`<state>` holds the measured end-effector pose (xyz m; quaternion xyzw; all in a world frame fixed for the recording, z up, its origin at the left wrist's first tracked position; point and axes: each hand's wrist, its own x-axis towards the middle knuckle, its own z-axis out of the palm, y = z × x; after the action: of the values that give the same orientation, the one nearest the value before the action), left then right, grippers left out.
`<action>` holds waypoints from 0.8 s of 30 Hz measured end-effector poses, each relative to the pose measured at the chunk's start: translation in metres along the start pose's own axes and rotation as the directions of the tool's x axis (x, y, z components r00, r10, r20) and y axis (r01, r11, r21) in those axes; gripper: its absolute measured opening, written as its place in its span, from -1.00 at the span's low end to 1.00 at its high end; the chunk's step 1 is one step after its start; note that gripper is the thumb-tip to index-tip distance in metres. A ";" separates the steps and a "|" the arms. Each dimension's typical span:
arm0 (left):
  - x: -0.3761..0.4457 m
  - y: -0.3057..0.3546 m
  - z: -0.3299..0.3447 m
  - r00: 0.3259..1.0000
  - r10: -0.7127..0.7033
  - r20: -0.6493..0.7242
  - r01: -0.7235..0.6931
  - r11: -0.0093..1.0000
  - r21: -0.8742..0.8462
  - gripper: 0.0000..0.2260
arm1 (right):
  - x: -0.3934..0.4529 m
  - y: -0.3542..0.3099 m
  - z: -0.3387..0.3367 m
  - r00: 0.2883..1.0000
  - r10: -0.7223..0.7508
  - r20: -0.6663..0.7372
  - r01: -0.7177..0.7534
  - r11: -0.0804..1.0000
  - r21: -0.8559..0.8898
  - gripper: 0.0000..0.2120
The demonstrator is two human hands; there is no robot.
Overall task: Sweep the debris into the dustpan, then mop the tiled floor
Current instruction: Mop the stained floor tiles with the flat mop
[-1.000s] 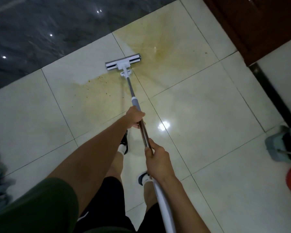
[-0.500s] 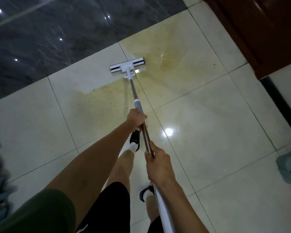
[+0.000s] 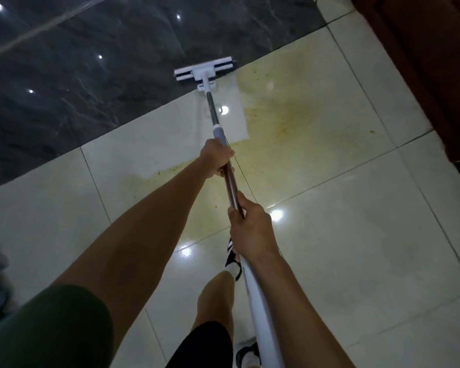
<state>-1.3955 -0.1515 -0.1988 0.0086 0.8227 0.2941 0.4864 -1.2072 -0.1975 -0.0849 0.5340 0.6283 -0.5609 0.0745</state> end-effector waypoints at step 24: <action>-0.075 -0.038 0.098 0.996 -0.036 0.084 0.028 0.996 0.087 -0.74 | -0.077 0.097 -0.058 0.994 0.096 0.047 -0.099 0.993 0.067 -0.61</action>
<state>-1.2665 -0.1585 -0.1922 0.0287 0.8131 0.2502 0.5249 -1.0726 -0.2163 -0.0713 0.5538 0.5799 -0.5897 0.0969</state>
